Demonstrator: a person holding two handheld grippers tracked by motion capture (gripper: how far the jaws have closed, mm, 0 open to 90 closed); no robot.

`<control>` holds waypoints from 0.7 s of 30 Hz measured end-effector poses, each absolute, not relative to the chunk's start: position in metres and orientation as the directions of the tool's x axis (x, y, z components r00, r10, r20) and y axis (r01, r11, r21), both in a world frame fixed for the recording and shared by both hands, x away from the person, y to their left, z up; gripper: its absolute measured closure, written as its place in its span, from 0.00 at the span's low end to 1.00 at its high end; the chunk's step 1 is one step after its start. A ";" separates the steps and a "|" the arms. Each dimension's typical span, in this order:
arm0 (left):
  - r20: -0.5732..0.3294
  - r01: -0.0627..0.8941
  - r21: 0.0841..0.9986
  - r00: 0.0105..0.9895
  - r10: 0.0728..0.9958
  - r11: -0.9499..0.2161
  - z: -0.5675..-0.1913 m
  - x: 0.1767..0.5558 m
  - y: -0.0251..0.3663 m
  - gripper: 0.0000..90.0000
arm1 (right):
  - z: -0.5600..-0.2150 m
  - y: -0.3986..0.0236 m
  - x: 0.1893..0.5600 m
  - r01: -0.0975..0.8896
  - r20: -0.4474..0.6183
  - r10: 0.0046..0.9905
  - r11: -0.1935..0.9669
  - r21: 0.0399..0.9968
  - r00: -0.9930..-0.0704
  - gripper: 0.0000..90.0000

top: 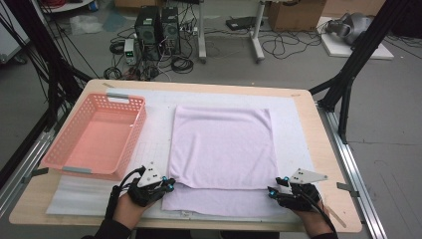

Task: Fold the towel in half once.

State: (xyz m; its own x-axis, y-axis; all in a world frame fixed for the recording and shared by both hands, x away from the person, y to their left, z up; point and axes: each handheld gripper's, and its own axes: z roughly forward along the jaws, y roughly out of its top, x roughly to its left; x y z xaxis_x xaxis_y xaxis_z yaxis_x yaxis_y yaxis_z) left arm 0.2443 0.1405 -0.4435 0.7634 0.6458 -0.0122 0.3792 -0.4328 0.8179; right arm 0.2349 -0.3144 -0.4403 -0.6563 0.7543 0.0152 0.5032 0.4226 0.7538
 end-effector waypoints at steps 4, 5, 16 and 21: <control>-0.053 0.386 0.840 0.758 0.650 -0.381 -0.441 0.245 0.145 0.98 | -0.439 -0.317 0.234 0.501 0.024 0.761 0.403 0.766 -0.648 0.57; -0.060 0.390 0.843 0.753 0.655 -0.371 -0.440 0.245 0.145 0.98 | -0.439 -0.317 0.235 0.498 0.022 0.760 0.404 0.767 -0.650 0.57; -0.089 0.392 0.858 0.748 0.658 -0.330 -0.437 0.245 0.148 0.99 | -0.441 -0.316 0.236 0.516 0.034 0.761 0.406 0.754 -0.648 0.58; -0.106 0.400 0.862 0.744 0.660 -0.313 -0.437 0.245 0.149 0.99 | -0.442 -0.316 0.236 0.515 0.033 0.760 0.407 0.755 -0.649 0.58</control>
